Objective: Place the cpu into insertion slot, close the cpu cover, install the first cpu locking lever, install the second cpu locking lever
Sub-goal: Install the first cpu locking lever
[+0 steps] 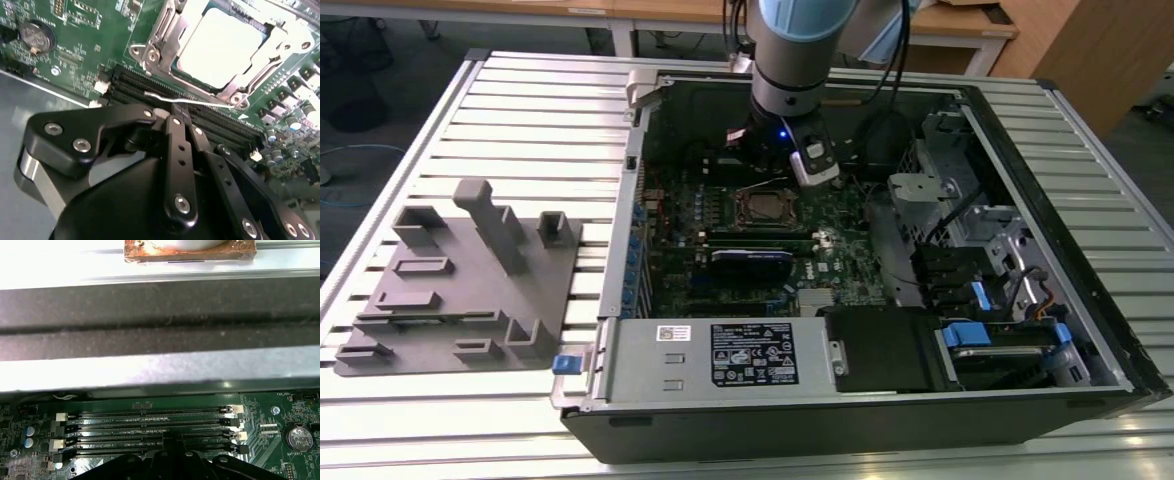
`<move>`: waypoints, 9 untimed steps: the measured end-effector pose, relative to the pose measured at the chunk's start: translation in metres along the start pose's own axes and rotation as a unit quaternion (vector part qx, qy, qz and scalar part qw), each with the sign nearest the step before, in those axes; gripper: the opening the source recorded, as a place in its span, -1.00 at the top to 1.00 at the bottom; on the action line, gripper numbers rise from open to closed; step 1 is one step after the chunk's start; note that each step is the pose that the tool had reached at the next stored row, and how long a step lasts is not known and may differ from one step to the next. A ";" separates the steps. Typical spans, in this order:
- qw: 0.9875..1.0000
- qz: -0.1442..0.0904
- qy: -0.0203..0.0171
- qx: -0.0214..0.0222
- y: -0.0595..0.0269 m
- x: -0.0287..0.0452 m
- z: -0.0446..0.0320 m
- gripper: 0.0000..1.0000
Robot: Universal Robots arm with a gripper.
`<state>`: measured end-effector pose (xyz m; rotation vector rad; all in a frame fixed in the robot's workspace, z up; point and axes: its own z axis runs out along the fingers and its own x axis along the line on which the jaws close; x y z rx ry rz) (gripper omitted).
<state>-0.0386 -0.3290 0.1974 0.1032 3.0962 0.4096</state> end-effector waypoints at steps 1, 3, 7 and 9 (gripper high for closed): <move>1.000 0.000 0.000 0.000 0.0000 0.0000 0.0000 0.80; 1.000 0.000 0.000 0.000 0.0001 0.0000 -0.0006 0.80; 1.000 0.000 0.000 0.000 0.0025 -0.0001 -0.0094 0.80; 1.000 0.000 0.000 0.000 0.0040 -0.0001 -0.0149 0.80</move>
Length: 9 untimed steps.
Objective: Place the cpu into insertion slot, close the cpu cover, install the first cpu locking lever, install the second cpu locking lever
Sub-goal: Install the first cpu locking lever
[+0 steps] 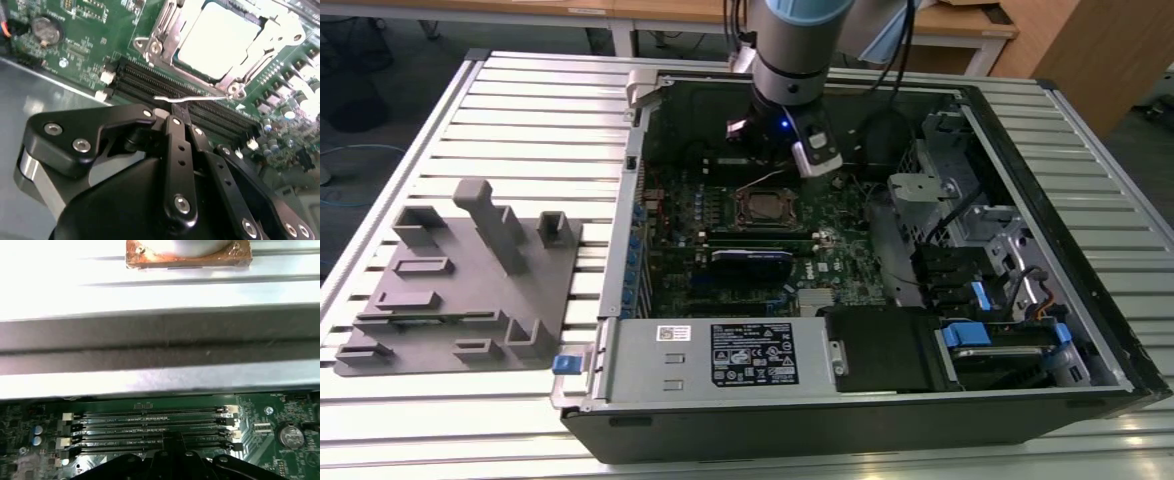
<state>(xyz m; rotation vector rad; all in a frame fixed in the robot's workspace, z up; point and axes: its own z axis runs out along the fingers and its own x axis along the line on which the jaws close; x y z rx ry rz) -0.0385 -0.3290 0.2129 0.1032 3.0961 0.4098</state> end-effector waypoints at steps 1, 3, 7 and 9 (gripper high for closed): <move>1.000 0.000 0.000 0.000 0.0005 0.0000 -0.0019 0.80; 1.000 0.000 0.000 0.000 0.0012 0.0000 -0.0047 0.80; 1.000 0.000 0.000 0.000 0.0017 -0.0001 -0.0063 0.80; 1.000 0.000 0.000 0.000 0.0017 -0.0001 -0.0063 0.80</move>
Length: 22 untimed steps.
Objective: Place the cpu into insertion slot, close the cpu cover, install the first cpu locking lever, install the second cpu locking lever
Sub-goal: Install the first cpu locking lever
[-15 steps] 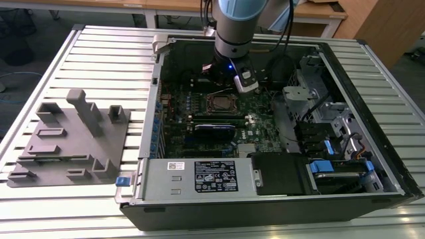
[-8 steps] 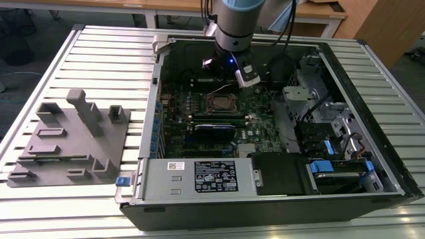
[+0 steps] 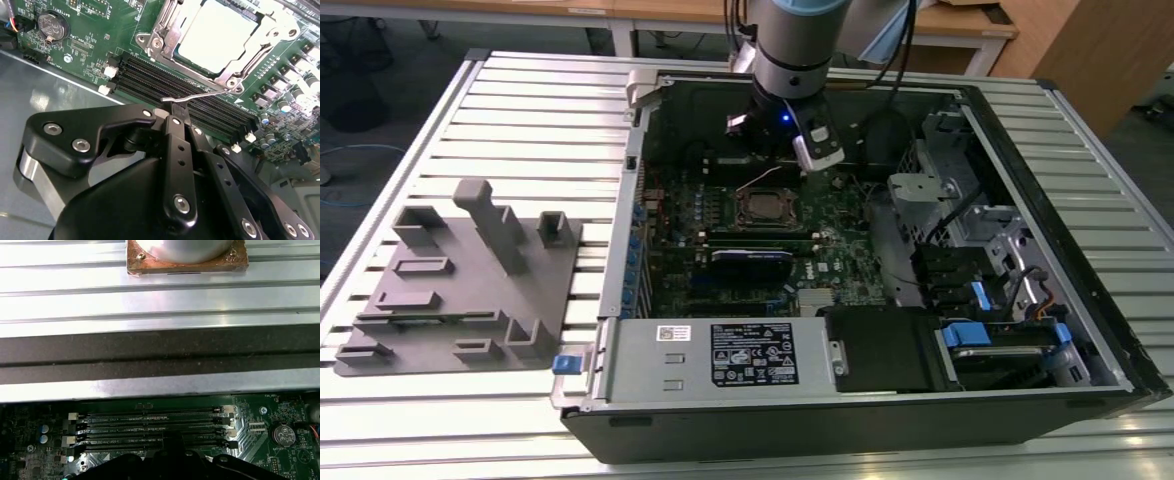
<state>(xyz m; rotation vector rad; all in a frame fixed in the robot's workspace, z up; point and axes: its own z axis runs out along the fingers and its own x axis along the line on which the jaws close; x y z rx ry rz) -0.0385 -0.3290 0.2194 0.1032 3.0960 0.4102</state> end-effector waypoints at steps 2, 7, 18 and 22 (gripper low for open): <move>1.000 0.000 0.000 0.000 0.0000 0.0000 -0.0001 0.80; 1.000 0.000 0.000 0.000 0.0021 0.0002 0.0007 0.80; 1.000 0.000 0.000 -0.008 0.0040 0.0006 0.0016 0.80; 1.000 0.000 -0.001 -0.008 0.0039 0.0014 0.0016 0.80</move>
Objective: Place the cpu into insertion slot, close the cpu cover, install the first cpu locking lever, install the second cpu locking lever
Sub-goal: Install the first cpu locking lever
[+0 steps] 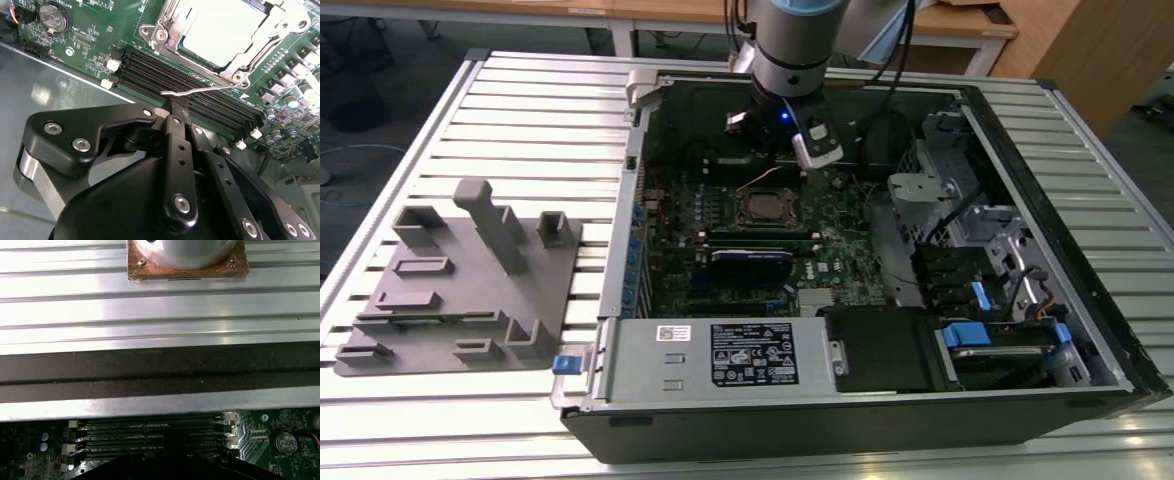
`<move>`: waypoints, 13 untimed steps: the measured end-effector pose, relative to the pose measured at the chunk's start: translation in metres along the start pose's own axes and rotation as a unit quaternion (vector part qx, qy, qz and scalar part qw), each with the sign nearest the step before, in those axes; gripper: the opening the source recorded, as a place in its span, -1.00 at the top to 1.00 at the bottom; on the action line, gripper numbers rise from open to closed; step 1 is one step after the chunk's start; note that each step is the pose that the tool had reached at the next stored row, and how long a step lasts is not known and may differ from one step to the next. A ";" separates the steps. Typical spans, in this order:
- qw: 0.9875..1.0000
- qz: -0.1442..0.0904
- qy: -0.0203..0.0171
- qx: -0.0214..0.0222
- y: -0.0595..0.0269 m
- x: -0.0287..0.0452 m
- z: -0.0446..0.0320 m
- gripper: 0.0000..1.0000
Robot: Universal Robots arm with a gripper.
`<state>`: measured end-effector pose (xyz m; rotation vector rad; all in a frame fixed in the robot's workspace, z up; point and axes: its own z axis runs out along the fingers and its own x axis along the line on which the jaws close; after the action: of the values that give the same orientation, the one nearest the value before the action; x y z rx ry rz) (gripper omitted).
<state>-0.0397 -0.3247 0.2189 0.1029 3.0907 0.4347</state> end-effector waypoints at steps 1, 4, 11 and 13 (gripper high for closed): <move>1.000 0.000 -0.001 0.000 -0.0001 0.0007 0.0000 0.80; 1.000 -0.001 -0.004 -0.002 -0.0003 0.0042 -0.0001 0.80; 1.000 -0.004 -0.016 -0.003 -0.0011 0.0173 -0.0004 0.80; 1.000 -0.005 -0.016 -0.003 -0.0011 0.0176 -0.0004 0.80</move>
<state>-0.0573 -0.3246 0.2188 0.0944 3.0572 0.4377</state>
